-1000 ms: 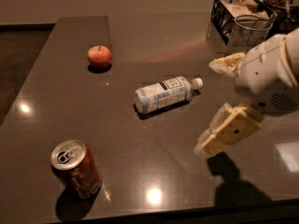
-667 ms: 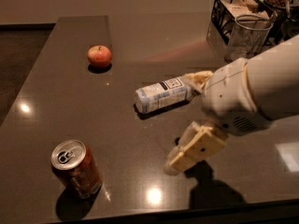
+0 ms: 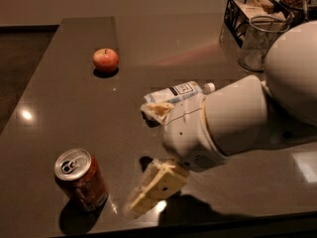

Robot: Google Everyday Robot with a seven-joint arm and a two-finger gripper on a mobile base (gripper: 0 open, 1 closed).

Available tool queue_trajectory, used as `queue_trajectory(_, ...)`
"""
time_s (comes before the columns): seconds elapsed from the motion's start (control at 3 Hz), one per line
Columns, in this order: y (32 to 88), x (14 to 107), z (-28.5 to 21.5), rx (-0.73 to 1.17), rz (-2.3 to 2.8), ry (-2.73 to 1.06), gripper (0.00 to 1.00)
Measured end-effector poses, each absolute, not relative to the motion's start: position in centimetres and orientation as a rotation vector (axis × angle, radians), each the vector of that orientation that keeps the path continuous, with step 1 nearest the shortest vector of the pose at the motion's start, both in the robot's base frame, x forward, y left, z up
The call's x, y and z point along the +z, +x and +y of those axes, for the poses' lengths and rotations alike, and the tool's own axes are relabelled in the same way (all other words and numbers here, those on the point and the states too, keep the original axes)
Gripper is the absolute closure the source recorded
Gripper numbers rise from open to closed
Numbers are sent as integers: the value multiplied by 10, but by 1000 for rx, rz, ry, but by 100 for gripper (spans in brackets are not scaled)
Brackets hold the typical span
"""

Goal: Knock coke can over

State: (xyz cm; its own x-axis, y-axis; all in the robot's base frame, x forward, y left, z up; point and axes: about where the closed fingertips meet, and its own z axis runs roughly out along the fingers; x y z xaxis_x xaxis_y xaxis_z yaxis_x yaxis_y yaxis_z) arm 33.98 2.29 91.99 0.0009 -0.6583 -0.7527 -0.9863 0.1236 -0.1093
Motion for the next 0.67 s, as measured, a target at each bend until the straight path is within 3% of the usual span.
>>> queue_trajectory(0.67,325,904,88,795,1586,-1671,0)
